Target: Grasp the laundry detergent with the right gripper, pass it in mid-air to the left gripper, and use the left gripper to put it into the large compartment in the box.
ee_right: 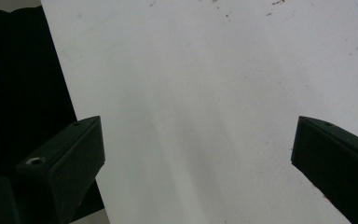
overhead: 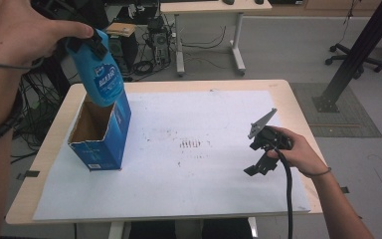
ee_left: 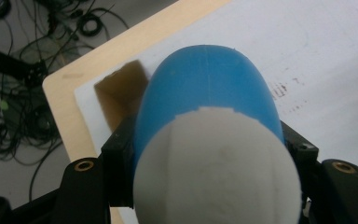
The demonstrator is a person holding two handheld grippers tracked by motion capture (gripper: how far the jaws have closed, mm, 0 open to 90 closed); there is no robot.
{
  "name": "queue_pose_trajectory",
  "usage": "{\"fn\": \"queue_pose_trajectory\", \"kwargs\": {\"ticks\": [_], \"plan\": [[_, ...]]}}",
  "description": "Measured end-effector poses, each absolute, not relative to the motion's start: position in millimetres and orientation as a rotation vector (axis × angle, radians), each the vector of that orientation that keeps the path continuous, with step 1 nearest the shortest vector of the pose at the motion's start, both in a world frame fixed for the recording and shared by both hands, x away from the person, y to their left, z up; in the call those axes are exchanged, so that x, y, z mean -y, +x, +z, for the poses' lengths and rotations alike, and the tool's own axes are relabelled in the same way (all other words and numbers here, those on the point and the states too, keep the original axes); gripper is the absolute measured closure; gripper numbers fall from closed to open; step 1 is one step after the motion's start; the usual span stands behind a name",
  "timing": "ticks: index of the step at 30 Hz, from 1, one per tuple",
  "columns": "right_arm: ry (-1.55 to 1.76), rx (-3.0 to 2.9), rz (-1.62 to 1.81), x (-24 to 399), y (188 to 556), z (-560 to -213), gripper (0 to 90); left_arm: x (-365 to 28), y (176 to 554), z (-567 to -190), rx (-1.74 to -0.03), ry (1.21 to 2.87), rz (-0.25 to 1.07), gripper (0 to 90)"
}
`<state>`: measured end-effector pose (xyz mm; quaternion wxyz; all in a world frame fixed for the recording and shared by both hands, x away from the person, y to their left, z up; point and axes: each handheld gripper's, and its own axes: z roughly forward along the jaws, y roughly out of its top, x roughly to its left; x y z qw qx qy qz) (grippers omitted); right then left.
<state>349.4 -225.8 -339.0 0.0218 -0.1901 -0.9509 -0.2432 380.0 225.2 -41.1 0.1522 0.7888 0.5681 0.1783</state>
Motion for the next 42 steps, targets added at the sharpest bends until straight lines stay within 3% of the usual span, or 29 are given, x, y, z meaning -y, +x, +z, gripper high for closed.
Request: {"fn": "queue_pose_trajectory", "kwargs": {"ticks": [6,13,42], "plan": [[-0.593,2.947,-0.760,226.4,349.0,-339.2,2.7,-255.1,388.6,-53.6,-1.777,2.174,0.487,38.0],[-0.597,2.949,-0.760,226.1,349.1,-340.3,2.7,-263.8,392.1,-62.2,-1.818,2.155,0.488,38.0],[-0.604,2.942,-0.768,225.7,348.9,-341.0,2.8,-265.7,403.7,-102.9,-1.855,2.202,0.447,38.0]]}}
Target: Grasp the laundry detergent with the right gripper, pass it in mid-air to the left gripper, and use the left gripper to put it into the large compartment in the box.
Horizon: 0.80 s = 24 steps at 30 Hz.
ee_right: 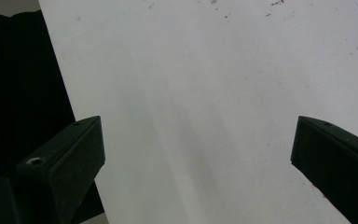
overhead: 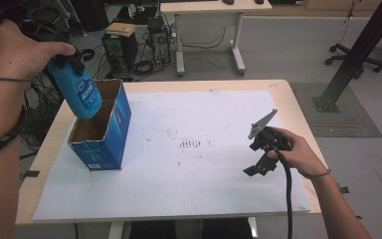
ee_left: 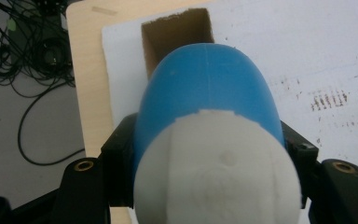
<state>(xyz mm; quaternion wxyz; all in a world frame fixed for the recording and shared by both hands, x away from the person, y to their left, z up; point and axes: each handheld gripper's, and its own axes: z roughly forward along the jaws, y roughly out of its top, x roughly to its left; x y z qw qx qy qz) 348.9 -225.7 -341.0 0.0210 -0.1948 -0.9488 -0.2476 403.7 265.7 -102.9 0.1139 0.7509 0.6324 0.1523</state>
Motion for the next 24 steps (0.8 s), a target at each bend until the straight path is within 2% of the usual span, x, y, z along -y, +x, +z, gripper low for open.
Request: {"fn": "queue_pose_trajectory", "kwargs": {"ticks": [24], "plan": [[-0.591,2.927,-0.767,221.1,348.6,-344.2,2.9,-273.2,409.0,-140.2,-1.888,2.217,0.403,38.0]]}}
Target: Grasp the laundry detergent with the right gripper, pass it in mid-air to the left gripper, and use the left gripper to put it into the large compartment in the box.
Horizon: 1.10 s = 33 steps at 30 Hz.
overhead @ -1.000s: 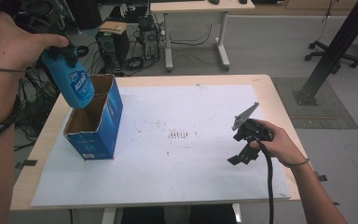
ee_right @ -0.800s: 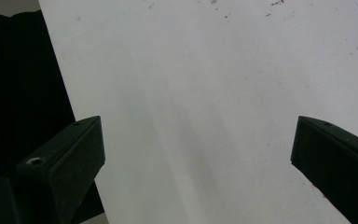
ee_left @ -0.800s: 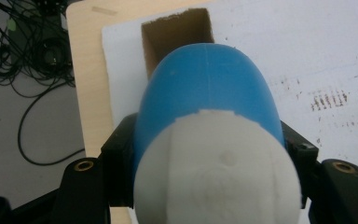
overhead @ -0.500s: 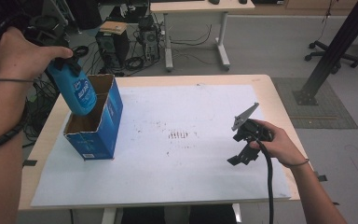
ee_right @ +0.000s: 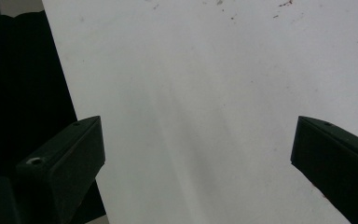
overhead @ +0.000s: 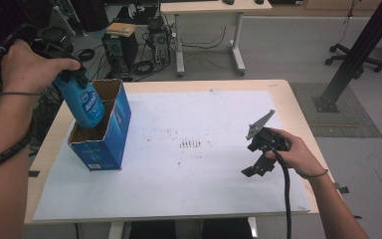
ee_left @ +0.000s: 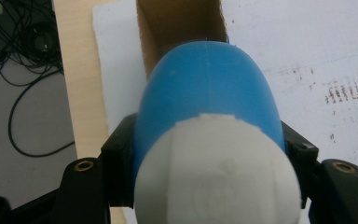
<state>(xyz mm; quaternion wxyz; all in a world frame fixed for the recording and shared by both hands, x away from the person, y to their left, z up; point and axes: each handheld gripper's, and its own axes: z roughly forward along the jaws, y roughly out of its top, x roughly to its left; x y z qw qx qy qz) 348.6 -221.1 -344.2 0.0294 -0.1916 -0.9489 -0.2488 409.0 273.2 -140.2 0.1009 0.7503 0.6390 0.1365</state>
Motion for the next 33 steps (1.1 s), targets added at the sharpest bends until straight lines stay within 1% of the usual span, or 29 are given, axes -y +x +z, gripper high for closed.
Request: {"fn": "queue_pose_trajectory", "kwargs": {"ticks": [21,33], "plan": [[-0.589,2.928,-0.762,222.4,346.4,-343.9,2.9,-275.2,412.7,-181.9,-1.909,2.222,0.354,38.0],[-0.591,2.931,-0.764,223.1,344.9,-343.1,2.9,-273.4,413.2,-193.7,-1.912,2.228,0.340,38.0]]}}
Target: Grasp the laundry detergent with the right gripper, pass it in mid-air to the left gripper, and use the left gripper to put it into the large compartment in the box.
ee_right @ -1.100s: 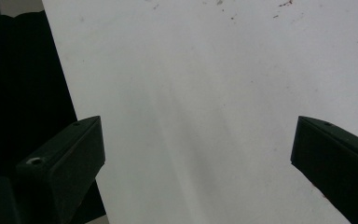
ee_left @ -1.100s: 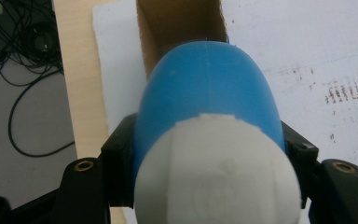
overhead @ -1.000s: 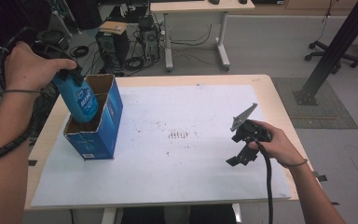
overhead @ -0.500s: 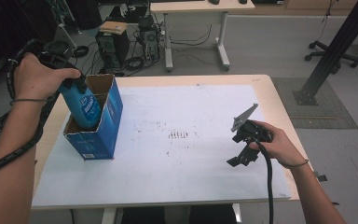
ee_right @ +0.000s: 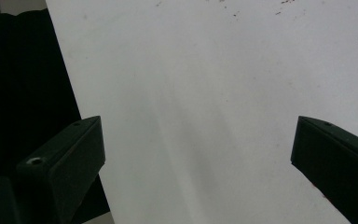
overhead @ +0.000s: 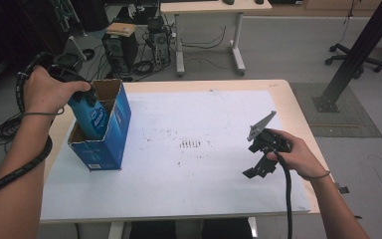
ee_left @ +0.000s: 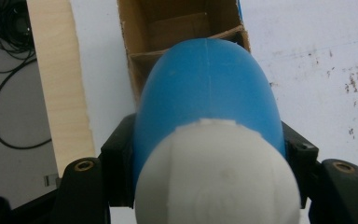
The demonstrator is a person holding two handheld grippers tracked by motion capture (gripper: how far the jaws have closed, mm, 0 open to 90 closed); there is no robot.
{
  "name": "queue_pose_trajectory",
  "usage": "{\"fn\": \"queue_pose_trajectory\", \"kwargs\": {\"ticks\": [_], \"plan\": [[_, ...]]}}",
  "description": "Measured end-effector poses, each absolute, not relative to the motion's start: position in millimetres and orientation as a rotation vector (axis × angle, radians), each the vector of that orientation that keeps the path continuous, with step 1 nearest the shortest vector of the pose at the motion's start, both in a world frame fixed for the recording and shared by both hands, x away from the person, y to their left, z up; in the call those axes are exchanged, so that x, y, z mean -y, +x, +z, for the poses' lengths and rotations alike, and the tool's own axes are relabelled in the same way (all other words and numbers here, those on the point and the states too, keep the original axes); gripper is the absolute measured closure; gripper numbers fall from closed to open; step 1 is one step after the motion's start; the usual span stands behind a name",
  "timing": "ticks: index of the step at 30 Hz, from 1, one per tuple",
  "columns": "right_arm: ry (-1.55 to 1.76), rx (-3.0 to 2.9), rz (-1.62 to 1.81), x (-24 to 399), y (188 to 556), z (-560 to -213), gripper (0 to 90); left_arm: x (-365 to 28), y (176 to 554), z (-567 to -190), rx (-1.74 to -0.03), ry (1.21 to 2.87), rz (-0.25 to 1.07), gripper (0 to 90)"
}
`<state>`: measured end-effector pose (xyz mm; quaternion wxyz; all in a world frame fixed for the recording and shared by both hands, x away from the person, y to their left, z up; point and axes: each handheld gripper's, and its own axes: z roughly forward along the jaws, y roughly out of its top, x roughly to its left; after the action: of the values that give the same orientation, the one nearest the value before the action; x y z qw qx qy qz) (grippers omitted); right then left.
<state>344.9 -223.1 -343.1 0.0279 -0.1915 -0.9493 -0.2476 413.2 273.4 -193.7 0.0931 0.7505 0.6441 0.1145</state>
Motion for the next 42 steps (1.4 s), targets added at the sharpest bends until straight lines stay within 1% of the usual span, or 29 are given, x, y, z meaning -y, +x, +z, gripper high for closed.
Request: {"fn": "queue_pose_trajectory", "kwargs": {"ticks": [2,7,14,16,22,31,32,42], "plan": [[-0.593,2.932,-0.766,223.1,344.7,-343.2,2.9,-274.0,414.3,-201.6,-1.920,2.223,0.332,38.0],[-0.591,2.928,-0.766,224.0,344.6,-344.6,2.9,-274.3,414.5,-202.3,-1.920,2.223,0.331,38.0],[-0.592,2.925,-0.769,225.1,344.3,-345.9,3.1,-275.9,415.4,-213.9,-1.931,2.221,0.328,38.0],[-0.595,2.927,-0.767,224.9,344.3,-345.8,3.2,-276.3,416.5,-223.6,-1.934,2.228,0.312,38.0],[-0.595,2.925,-0.767,224.9,344.2,-346.0,3.1,-277.7,417.6,-234.2,-1.941,2.216,0.294,38.0],[-0.594,2.921,-0.766,224.1,344.3,-347.5,3.1,-277.1,417.9,-242.6,-1.943,2.222,0.295,38.0],[-0.596,2.921,-0.765,223.8,344.4,-347.7,3.1,-276.9,417.8,-249.9,-1.949,2.217,0.290,38.0],[-0.593,2.920,-0.765,223.3,344.2,-348.4,3.1,-277.6,417.9,-262.0,-1.961,2.216,0.268,37.9]]}}
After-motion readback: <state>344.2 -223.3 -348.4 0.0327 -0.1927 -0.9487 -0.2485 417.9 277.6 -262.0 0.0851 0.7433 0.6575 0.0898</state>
